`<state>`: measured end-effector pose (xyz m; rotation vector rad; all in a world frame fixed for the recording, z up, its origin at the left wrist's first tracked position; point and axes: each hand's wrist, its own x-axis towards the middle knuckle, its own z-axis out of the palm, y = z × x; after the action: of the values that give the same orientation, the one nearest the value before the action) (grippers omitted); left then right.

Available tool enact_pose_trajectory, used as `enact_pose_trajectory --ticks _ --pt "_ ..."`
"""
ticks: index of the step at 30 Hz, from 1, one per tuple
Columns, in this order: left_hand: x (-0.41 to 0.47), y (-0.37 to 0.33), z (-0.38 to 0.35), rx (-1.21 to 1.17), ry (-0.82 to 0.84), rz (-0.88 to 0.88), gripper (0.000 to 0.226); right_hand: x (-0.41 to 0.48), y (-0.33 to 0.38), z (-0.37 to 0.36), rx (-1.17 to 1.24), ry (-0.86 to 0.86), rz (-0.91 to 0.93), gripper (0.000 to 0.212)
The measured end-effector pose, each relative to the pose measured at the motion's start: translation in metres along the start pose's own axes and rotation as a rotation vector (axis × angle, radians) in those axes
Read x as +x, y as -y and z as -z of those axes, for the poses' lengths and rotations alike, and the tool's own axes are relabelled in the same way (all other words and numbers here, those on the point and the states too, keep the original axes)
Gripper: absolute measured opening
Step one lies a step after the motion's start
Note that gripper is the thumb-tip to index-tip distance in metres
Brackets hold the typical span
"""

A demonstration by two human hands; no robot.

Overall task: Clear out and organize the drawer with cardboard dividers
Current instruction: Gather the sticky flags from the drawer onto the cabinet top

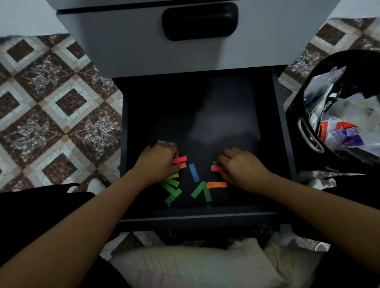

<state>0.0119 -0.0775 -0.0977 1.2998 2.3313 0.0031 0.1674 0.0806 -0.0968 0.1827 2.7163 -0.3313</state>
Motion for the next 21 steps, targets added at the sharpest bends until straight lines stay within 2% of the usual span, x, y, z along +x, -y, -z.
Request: enact_pose_trajectory --ticks 11,21 --pt "0.0 -0.0013 -0.0027 0.029 0.036 0.0 0.028 -0.002 0.004 -0.0008 -0.031 0.042 0.037 0.037" --pt "0.0002 -0.0004 -0.0048 0.012 0.033 -0.006 0.023 -0.001 0.0048 -0.0023 -0.021 0.053 -0.013 0.036"
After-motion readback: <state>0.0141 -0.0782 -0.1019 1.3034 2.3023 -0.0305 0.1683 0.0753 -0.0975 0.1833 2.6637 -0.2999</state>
